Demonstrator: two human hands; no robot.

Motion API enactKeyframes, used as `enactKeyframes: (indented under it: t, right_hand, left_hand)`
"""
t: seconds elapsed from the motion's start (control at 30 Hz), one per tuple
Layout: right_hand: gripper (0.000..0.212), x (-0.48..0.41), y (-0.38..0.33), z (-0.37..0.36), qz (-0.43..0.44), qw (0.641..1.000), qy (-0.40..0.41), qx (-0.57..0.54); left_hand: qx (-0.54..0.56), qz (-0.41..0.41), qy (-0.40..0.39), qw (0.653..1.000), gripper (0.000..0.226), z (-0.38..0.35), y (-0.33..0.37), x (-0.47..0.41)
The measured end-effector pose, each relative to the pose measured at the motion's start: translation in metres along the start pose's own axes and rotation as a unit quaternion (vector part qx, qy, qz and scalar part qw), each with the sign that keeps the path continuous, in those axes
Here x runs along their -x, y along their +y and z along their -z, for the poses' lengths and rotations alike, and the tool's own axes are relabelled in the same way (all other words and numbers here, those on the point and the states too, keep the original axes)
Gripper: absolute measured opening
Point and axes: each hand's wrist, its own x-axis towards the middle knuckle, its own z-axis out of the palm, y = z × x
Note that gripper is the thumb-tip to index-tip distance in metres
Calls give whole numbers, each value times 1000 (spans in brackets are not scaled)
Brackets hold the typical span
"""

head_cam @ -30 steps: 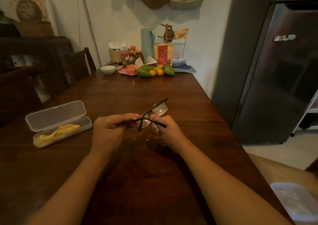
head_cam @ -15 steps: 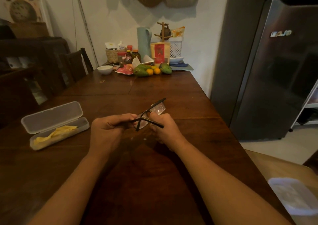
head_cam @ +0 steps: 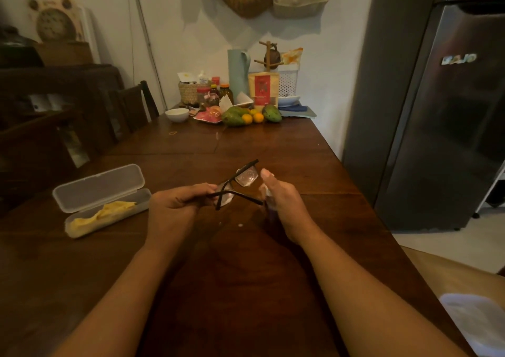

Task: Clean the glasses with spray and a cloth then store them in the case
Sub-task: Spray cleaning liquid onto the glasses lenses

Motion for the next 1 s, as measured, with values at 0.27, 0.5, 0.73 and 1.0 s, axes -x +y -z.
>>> enactKeyframes:
  t: [0.27,0.5,0.73,1.0]
  right_hand:
    - [36,-8,11,8,0,996,-79,36]
    - [27,-6,12,15,32,998,-52,-29]
    - [50,4,-7,9,216,964,150,26]
    - [48,28,-27,-81,321,887,-126,307]
  left_hand:
    - [-76,20,13,997,64,38,-4,-1]
    - [-205,-31,-83,975,65,87,3,2]
    - [-224,-122,-153,955,39,130,-4,26]
    - [-241,-100,-210,942,30,128,-6,29]
